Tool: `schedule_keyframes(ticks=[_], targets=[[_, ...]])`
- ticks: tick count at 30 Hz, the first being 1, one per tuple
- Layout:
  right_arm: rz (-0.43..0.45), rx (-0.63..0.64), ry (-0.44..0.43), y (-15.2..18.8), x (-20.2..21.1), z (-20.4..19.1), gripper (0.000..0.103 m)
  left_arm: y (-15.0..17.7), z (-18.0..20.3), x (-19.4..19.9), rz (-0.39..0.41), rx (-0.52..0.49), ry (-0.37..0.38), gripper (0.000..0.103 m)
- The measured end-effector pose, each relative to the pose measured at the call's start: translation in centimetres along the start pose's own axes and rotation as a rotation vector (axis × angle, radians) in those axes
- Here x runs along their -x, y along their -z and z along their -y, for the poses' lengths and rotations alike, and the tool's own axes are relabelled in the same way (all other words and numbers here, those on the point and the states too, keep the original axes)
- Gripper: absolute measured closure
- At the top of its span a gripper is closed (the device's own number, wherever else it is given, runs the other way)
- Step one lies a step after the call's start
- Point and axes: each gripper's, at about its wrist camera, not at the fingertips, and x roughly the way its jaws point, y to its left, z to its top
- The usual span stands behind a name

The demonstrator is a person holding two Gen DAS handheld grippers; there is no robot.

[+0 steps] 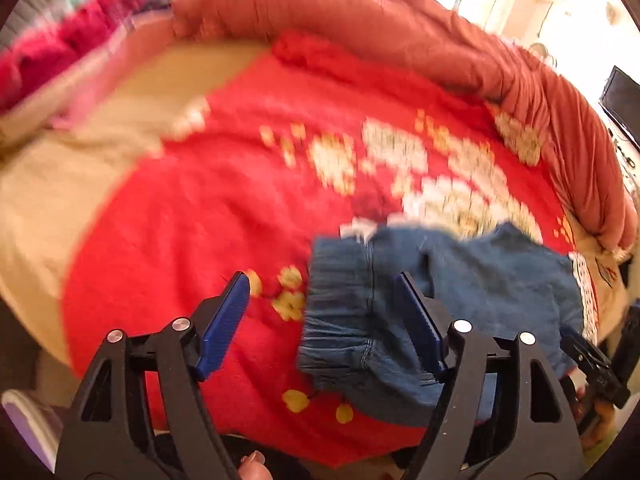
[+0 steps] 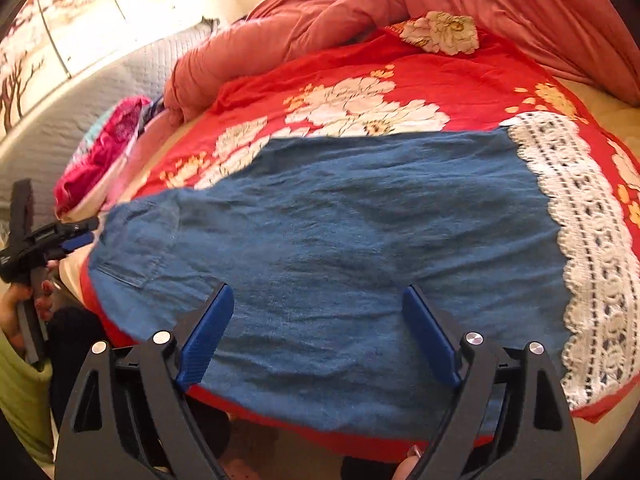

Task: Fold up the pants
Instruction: 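Grasp the lace hem with the right gripper while the left grasps the denim leg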

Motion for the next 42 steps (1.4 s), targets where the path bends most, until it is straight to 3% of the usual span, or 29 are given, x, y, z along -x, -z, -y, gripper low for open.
schedule_keyframes(ticks=[2, 5, 9, 14, 17, 19, 25, 27, 28, 32, 38, 40, 42], targets=[[0.023, -0.022, -0.004, -0.2, 0.8, 0.6, 0.018, -1.2, 0.9, 1.3, 0.034, -0.018, 0.003, 0.034], [0.065, -0.054, 0.008, -0.7, 2.0, 1.8, 0.018, -3.0, 3.8, 1.1, 0.055, -0.062, 0.065, 0.032], [0.111, -0.058, 0.054, -1.5, 3.8, 3.7, 0.018, -4.5, 8.9, -1.9, 0.011, -0.140, 0.174, 0.032], [0.142, -0.105, 0.173, -3.4, 5.7, 8.6, 0.018, -5.8, 16.1, -7.3, -0.082, -0.258, 0.273, 0.032], [0.125, -0.119, 0.162, -5.2, 5.3, 11.3, 0.026, -6.1, 18.7, -10.1, -0.124, -0.314, 0.275, 0.032], [0.082, -0.135, 0.171, -6.6, 3.9, 13.1, 0.031, -5.7, 20.4, -11.5, -0.097, -0.405, 0.228, 0.032], [0.017, -0.153, 0.158, -10.2, 0.6, 15.9, 0.037, -4.9, 20.2, -14.8, -0.178, -0.387, 0.294, 0.037], [-0.017, -0.139, 0.152, -11.3, -1.0, 16.4, 0.048, -4.9, 20.2, -15.5, -0.201, -0.382, 0.324, 0.038], [-0.039, -0.134, 0.149, -11.6, -1.7, 16.5, 0.048, -5.0, 20.1, -16.0, -0.221, -0.370, 0.340, 0.041], [-0.099, -0.119, 0.127, -12.1, -4.0, 17.0, 0.052, -4.7, 20.0, -17.4, -0.265, -0.370, 0.341, 0.046], [-0.097, -0.111, 0.092, -11.7, -4.3, 17.2, 0.052, -3.9, 20.7, -18.5, -0.296, -0.392, 0.355, 0.046], [-0.096, -0.092, 0.105, -11.4, -4.1, 16.9, 0.054, -3.8, 20.9, -18.6, -0.292, -0.390, 0.365, 0.046], [-0.098, -0.054, 0.154, -11.2, -4.2, 16.0, 0.059, -3.5, 21.4, -18.6, -0.301, -0.395, 0.346, 0.052]])
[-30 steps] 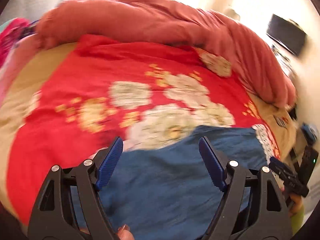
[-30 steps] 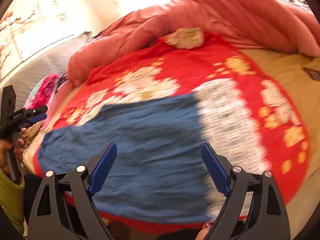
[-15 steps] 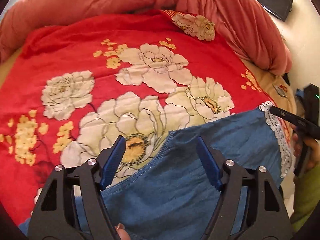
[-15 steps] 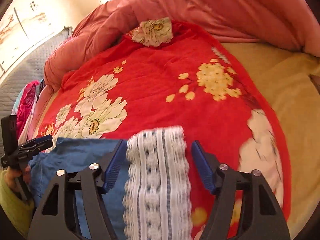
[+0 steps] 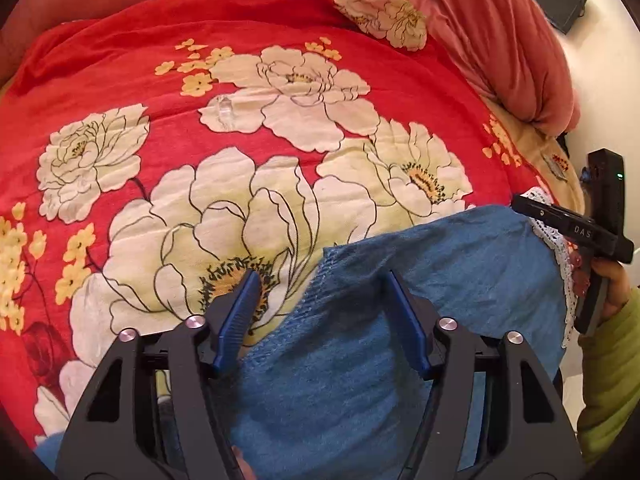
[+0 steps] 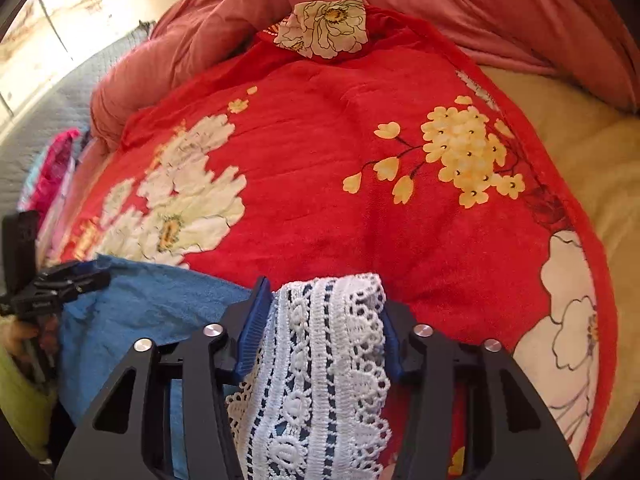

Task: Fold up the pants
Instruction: 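Grasp the lace hem with the right gripper while the left grasps the denim leg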

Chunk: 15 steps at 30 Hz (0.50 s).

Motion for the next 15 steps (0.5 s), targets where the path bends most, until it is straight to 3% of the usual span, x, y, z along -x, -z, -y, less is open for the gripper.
schedule_keyframes(ticks=[2, 3, 7, 15], targets=[[0.005, 0.038, 0.036, 0.2, 0.0, -0.9, 0.067, 0.1, 0.9, 0.1, 0.006, -0.027, 0.007, 0.075], [0.005, 0.057, 0.035, 0.4, 0.1, -1.5, 0.075, 0.2, 1.3, -0.2, -0.004, -0.032, 0.010, 0.078], [0.038, 0.092, 0.060, 0.9, 0.9, -2.8, 0.079, 0.4, 1.4, -0.4, 0.004, -0.027, -0.016, 0.085], [0.186, 0.123, 0.093, -0.9, 4.6, -4.1, 0.080, -0.4, 1.6, 2.4, 0.142, -0.026, -0.083, 0.093]])
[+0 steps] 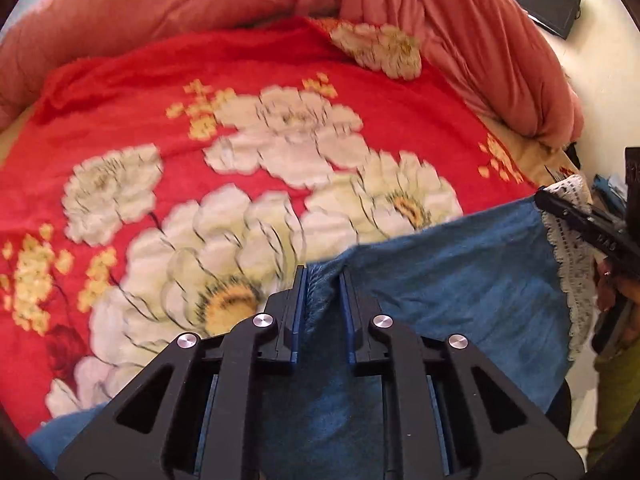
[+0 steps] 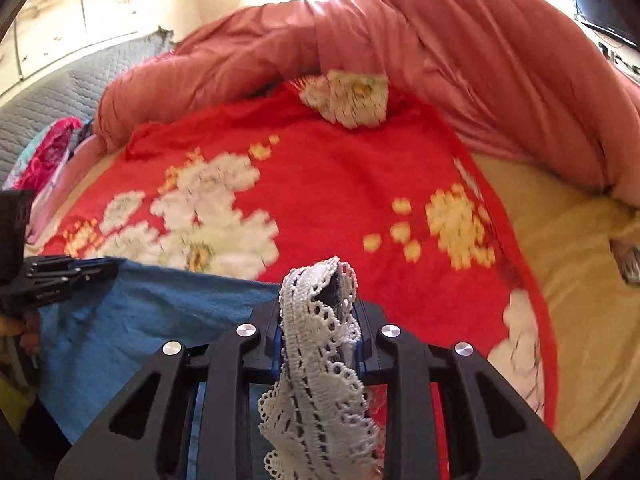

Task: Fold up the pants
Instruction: 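Grasp the lace hem with the right gripper while the left grasps the denim leg, then lay the lace hem down and open both grippers, moving back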

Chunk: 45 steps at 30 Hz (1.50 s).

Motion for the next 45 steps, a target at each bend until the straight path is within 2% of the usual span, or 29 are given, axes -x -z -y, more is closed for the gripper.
schedule_keyframes(ticks=[3, 6, 8, 13, 16, 17, 18, 19, 24, 29, 34, 37, 39, 41, 43, 44, 45], targets=[[-0.013, 0.028, 0.012, -1.4, -0.9, -0.1, 0.080, -0.4, 0.3, 0.0, 0.033, -0.043, -0.080, 0.096], [-0.079, 0.082, 0.067, -1.2, -3.6, 0.1, 0.080, -0.2, 0.0, -0.8, 0.002, -0.027, -0.063, 0.096], [-0.121, 0.070, 0.070, -0.6, -5.0, 0.6, 0.080, 0.1, -0.2, -1.3, -0.017, -0.027, -0.072, 0.096], [-0.150, 0.051, 0.104, 0.3, -6.4, 1.2, 0.073, 0.3, -0.5, -1.9, -0.030, -0.027, -0.084, 0.093], [-0.158, 0.057, 0.152, 0.1, -6.5, 1.2, 0.060, 0.5, -0.5, -2.2, -0.035, -0.028, -0.090, 0.090], [-0.156, 0.054, 0.159, 0.0, -6.4, 1.3, 0.054, 0.5, -0.6, -2.3, -0.037, -0.028, -0.091, 0.087], [-0.151, 0.047, 0.168, -0.1, -6.2, 1.5, 0.042, 0.4, -0.7, -2.2, -0.036, -0.025, -0.093, 0.086], [-0.138, 0.032, 0.197, -0.1, -5.7, 1.8, 0.037, 0.4, -0.8, -2.1, -0.034, -0.021, -0.092, 0.084], [-0.057, -0.037, 0.223, 0.3, -2.0, 3.1, 0.032, 0.1, -1.7, -1.1, -0.019, 0.010, -0.078, 0.075], [0.027, -0.077, 0.173, 2.0, 2.9, 2.3, 0.032, 0.1, -1.7, 0.9, 0.015, 0.037, -0.023, 0.067], [0.060, -0.040, 0.097, 4.9, 5.8, -1.8, 0.032, 1.3, 0.5, 2.5, 0.034, -0.010, 0.023, 0.062], [0.057, -0.009, 0.055, 6.3, 6.3, -4.3, 0.032, 2.5, 2.4, 2.6, 0.020, -0.048, 0.065, 0.061], [0.048, 0.014, 0.042, 7.0, 6.3, -5.7, 0.032, 3.4, 3.7, 2.8, 0.015, -0.087, 0.067, 0.059], [0.035, 0.022, 0.029, 7.7, 6.3, -6.6, 0.031, 4.1, 4.6, 3.2, 0.013, -0.101, 0.080, 0.052], [0.002, 0.021, 0.020, 8.3, 5.9, -7.0, 0.027, 4.8, 5.4, 3.8, 0.017, -0.108, 0.093, 0.049], [-0.027, 0.032, 0.014, 8.6, 5.6, -7.2, 0.020, 5.1, 5.8, 4.0, 0.018, -0.120, 0.095, 0.048], [-0.037, 0.040, 0.024, 8.9, 5.4, -7.3, 0.020, 5.4, 6.3, 4.2, 0.021, -0.135, 0.086, 0.047]])
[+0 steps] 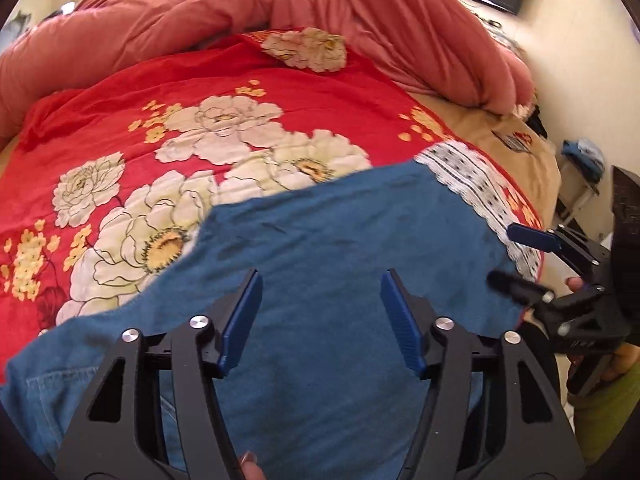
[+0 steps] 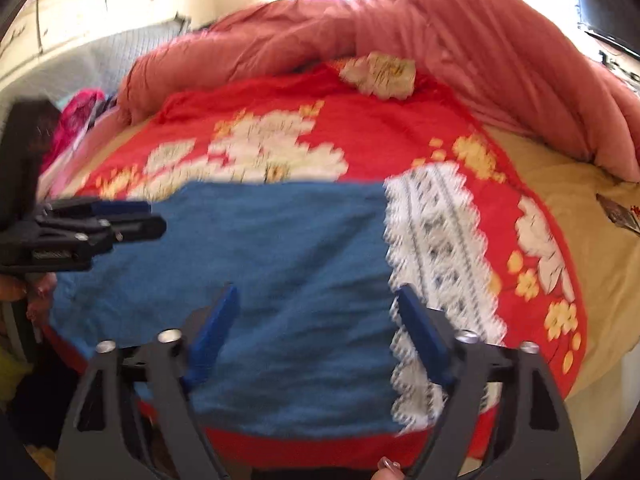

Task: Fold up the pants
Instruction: 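Lay the lace hem down and open both grippers, moving back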

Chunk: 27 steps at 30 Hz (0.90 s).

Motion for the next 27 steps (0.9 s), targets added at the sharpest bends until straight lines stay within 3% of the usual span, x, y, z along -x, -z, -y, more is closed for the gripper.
schedule_keyframes(ticks=[5, 10, 16, 20, 27], targets=[[-0.082, -0.040, 0.046, 1.7, -0.9, 1.0, 0.019, 1.8, 0.9, 0.0, -0.038, 0.003, -0.001, 0.040], [-0.091, -0.074, 0.037, 3.0, -1.1, 2.0, 0.017, 4.4, 0.4, -1.2, -0.086, 0.010, -0.045, 0.032], [-0.092, -0.096, 0.041, 3.2, -1.1, 2.1, 0.017, 4.6, -0.4, -1.2, -0.061, 0.026, -0.030, 0.031], [-0.091, -0.099, 0.040, 3.0, -0.8, 2.1, 0.017, 4.4, -0.1, -0.8, -0.044, 0.032, -0.016, 0.020], [-0.067, -0.156, 0.074, 2.7, 1.8, 3.4, 0.017, 4.6, 0.9, 0.2, -0.025, 0.036, 0.001, 0.011]])
